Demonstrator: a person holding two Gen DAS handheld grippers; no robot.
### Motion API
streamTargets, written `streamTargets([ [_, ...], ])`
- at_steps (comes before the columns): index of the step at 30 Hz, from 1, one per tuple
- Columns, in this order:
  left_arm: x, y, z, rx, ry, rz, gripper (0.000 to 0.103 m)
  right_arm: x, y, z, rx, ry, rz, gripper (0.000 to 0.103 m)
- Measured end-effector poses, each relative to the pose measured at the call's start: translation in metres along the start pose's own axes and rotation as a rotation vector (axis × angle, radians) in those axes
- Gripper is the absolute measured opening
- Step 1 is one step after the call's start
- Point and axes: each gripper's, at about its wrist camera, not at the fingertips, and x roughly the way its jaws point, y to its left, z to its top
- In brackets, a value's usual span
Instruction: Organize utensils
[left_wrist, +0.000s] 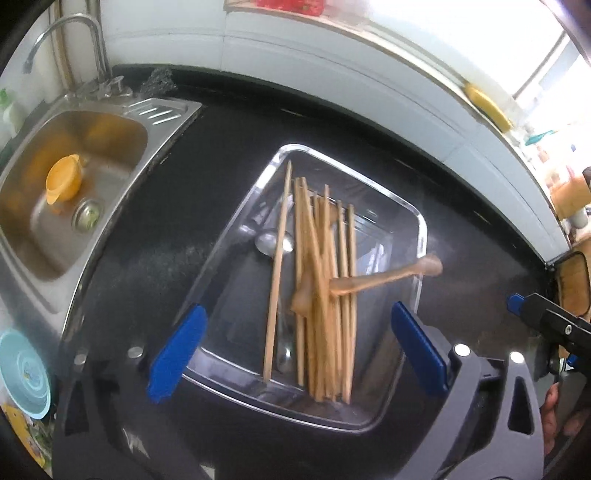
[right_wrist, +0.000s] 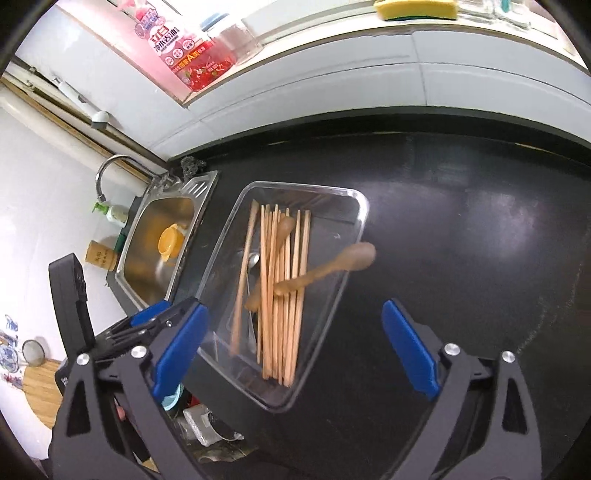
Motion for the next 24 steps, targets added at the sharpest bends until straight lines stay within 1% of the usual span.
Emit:
streamTargets([
  [3,-0.006,-0.017,-0.007,0.011,-0.008,-0.005,0.097,-0.016,-0.007,-0.006,-0.012,-0.015,-0.008,0.095],
  [5,-0.011,-0.032,-0.012,0.024,-0.025,-0.012,0.097,-0.035,-0.016,-0.012,-0.025,-0.030,-0.024,0.095],
  [7,-0.017,-0.054,-0.018,0.040,-0.041,-0.018,0.097,-0.053,-0.027,-0.018,-0.034,-0.045,-0.042,0.095],
  [9,-0.021,-0.075,-0.024,0.058,-0.046,-0.045,0.097,-0.076,-0.045,-0.027,-0.031,-0.060,-0.071,0.095],
  [10,-0.022,-0.093,-0.029,0.080,-0.043,-0.065,0.097,-0.084,-0.052,-0.030,-0.029,-0.063,-0.088,0.095],
  [13,-0.026,-0.141,-0.042,0.130,-0.027,-0.141,0.097,-0.119,-0.083,-0.045,-0.022,-0.080,-0.172,0.095],
  [16,-0.028,-0.183,-0.055,0.157,-0.020,-0.182,0.097,-0.154,-0.117,-0.063,-0.003,-0.101,-0.270,0.095],
  [17,-0.029,-0.202,-0.062,0.180,-0.015,-0.196,0.097,-0.163,-0.127,-0.068,-0.001,-0.108,-0.295,0.095],
  [19,-0.027,-0.235,-0.074,0.231,-0.004,-0.200,0.097,-0.181,-0.147,-0.082,0.005,-0.110,-0.354,0.095],
  [20,-0.027,-0.246,-0.079,0.248,-0.001,-0.198,0.097,-0.188,-0.155,-0.087,0.012,-0.111,-0.378,0.095],
  [21,-0.026,-0.257,-0.085,0.267,0.005,-0.197,0.097,-0.197,-0.166,-0.095,0.025,-0.112,-0.421,0.095],
  [24,-0.022,-0.290,-0.102,0.331,0.014,-0.149,0.097,-0.214,-0.190,-0.111,0.062,-0.116,-0.489,0.095],
])
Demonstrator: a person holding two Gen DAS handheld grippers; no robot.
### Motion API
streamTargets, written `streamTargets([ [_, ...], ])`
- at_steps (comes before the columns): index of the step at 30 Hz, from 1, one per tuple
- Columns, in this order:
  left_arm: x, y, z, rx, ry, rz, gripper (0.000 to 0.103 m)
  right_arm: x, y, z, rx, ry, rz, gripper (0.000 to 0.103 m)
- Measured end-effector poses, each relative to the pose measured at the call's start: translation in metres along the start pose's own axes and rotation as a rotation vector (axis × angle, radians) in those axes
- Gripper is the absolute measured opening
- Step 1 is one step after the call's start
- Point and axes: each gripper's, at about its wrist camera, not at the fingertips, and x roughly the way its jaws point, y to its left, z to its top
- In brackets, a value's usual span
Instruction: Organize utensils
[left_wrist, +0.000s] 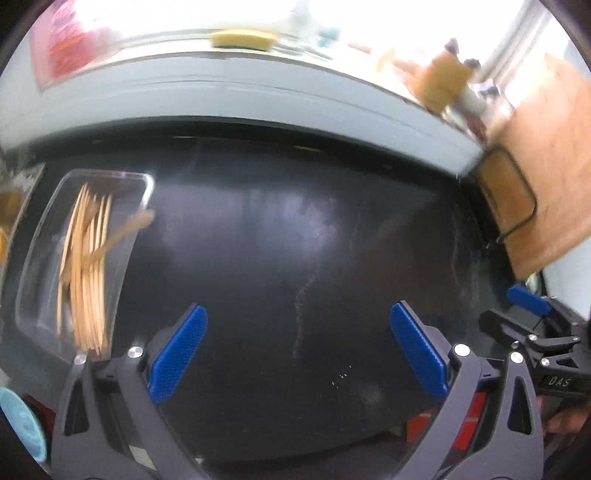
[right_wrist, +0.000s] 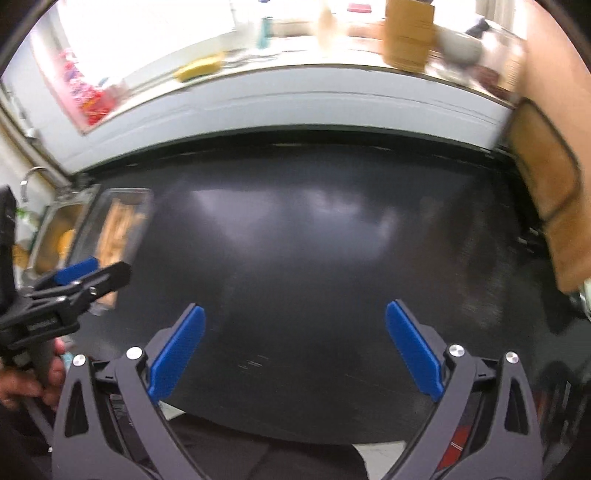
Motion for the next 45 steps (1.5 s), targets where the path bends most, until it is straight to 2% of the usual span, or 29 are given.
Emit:
streamTargets([
  [7,0.008,-0.034,-0.010,0.059,0.030,0.060,0.097,-0.003,-0.040,-0.015,0.074,0.024,-0.032,0.095],
  [9,0.007,-0.037,-0.010,0.060,0.032,0.053,0.097,-0.006,-0.044,-0.018,0.076,0.019,-0.032,0.095],
  [28,0.002,-0.030,-0.012,0.056,0.035,0.077,0.097,-0.009,-0.029,-0.012,0.069,-0.002,-0.029,0.095],
  [45,0.003,-0.030,-0.009,0.066,0.037,0.076,0.097,-0.009,-0.031,-0.010,0.075,0.000,-0.033,0.095],
])
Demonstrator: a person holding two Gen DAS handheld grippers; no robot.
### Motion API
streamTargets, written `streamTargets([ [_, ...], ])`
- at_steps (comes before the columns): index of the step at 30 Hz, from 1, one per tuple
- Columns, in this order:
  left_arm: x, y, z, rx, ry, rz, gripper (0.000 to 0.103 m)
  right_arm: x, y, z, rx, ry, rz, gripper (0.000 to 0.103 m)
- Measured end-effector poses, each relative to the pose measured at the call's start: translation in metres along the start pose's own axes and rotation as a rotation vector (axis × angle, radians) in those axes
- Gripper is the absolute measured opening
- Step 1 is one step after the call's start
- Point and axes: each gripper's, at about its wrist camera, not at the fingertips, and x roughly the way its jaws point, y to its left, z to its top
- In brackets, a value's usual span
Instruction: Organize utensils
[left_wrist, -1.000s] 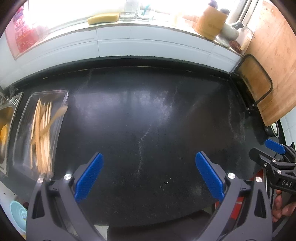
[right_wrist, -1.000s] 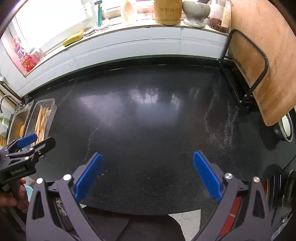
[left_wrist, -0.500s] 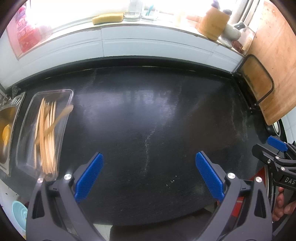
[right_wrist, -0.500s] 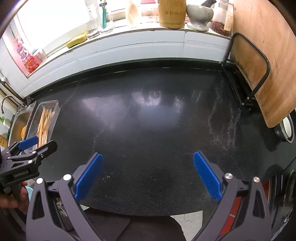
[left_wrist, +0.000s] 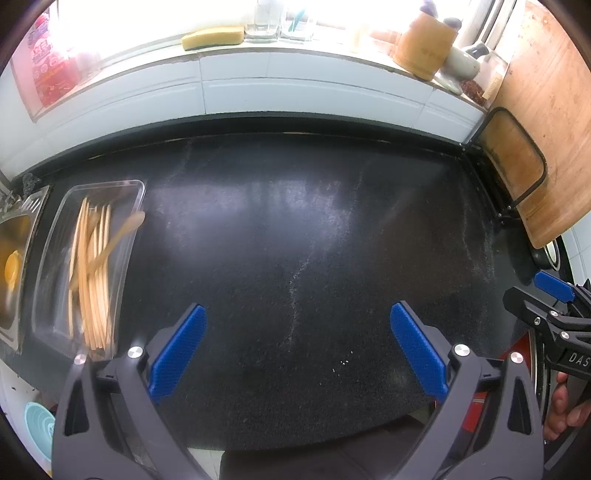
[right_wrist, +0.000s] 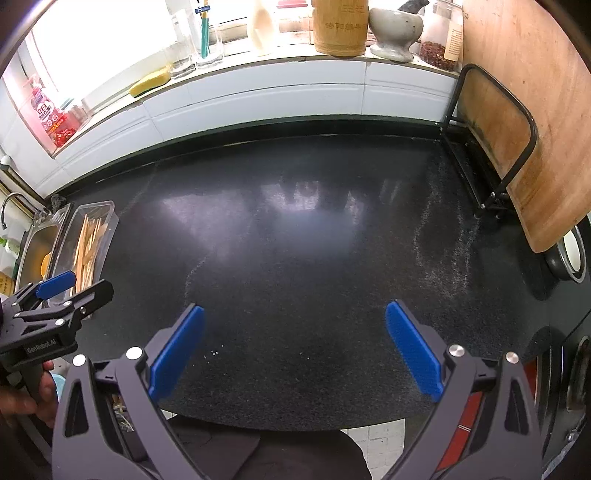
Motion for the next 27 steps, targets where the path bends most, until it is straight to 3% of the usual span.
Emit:
streamTargets([
  [27,0.006,0.007,0.013,0.018,-0.004,0.004,0.097,0.005,0.002,0.010,-0.009,-0.007,0.008,0.095],
])
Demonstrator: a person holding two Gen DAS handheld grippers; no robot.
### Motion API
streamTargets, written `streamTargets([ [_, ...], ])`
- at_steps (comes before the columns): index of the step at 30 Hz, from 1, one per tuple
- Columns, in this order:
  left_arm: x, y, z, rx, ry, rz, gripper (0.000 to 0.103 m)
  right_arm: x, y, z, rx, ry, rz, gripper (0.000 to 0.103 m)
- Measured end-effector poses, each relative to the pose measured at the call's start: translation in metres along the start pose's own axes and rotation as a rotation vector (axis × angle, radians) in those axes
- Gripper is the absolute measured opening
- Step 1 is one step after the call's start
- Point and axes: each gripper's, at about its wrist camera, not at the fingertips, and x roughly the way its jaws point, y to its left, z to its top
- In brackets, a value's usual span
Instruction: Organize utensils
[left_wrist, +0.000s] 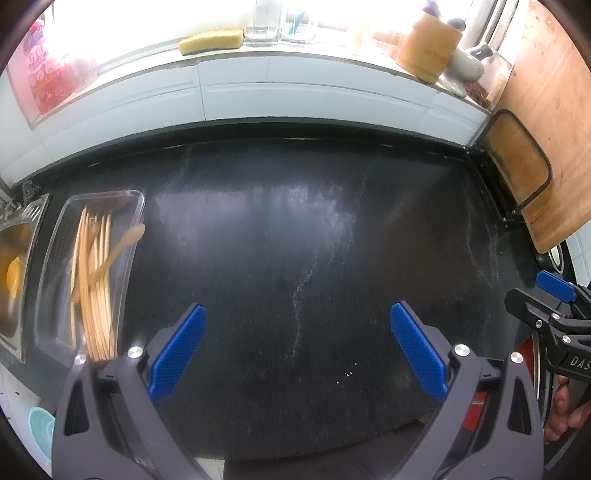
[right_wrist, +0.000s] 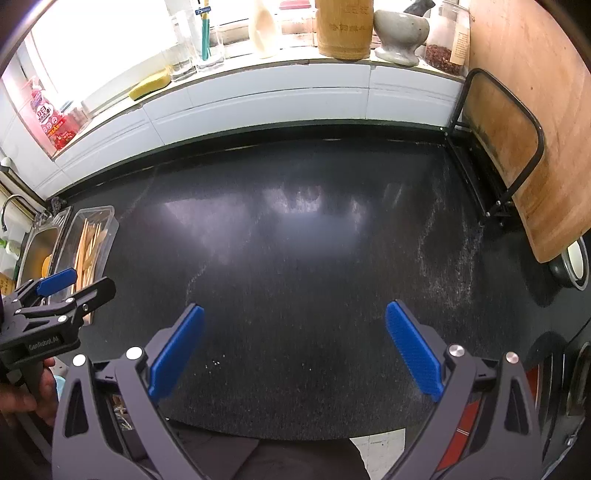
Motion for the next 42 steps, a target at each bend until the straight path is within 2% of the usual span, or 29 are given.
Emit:
streamTargets([
  [42,0.0017,0.0017,0.0004,0.017,0.020,0.004,0.097,0.0030,0.0029,0.0021,-0.002,0.004,0.005,0.095],
])
